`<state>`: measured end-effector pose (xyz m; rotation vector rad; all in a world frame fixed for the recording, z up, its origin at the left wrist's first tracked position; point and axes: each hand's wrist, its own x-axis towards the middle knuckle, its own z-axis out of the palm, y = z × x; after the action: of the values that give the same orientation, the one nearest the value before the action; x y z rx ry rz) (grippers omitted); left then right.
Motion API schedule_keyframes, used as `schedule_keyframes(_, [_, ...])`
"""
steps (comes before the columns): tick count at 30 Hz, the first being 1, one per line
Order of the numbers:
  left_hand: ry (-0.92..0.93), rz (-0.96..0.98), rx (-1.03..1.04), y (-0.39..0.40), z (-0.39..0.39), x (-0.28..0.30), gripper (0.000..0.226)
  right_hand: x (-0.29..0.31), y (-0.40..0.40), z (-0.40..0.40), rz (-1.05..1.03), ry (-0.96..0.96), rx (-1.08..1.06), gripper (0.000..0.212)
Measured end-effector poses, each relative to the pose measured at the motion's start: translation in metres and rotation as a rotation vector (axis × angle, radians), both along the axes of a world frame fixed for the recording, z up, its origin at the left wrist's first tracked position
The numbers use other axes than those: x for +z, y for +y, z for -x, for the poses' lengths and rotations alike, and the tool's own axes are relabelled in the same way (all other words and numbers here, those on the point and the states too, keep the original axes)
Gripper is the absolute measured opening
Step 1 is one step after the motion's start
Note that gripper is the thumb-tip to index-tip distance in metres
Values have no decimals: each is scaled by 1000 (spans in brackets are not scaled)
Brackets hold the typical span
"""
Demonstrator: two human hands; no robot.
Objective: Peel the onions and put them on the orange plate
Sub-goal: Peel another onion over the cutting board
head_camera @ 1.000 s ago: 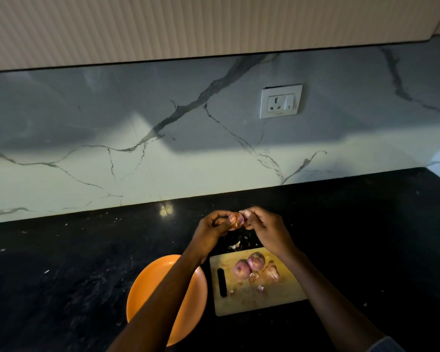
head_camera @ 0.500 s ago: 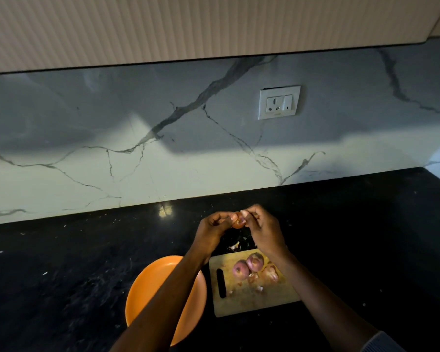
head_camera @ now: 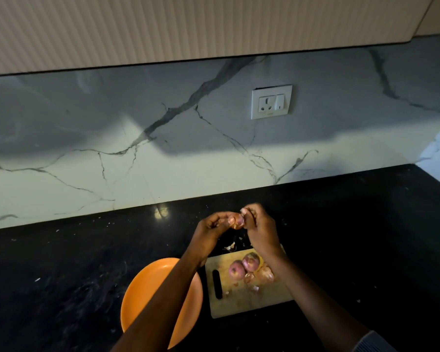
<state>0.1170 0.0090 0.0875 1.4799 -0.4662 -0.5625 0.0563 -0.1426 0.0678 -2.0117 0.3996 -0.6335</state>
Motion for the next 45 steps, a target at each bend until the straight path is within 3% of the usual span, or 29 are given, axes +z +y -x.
schedule_keyframes(8, [77,61,25,10,-1,-6,35,-6,-7,0,-245,128,-49,8])
schedule_keyframes(15, [76,124,74,16,-4,-7,27,-18,-24,10,43,435,261,17])
schedule_keyframes(21, [-24,-17,113,10,-7,-18,27,-4,-11,4,-266,262,227,29])
schedule_keyframes(24, [-38,-30,143,4,-6,-18,25,0,-3,-3,-294,196,217,25])
schedule_keyframes(30, [-37,-44,177,-3,-5,-19,26,2,1,-3,-200,154,122,17])
schedule_keyframes(39, [-115,-139,217,-8,-2,-18,22,5,5,-1,167,130,85,14])
schedule_keyframes(45, [-84,-94,194,-7,-2,-19,19,0,5,-3,259,80,41,12])
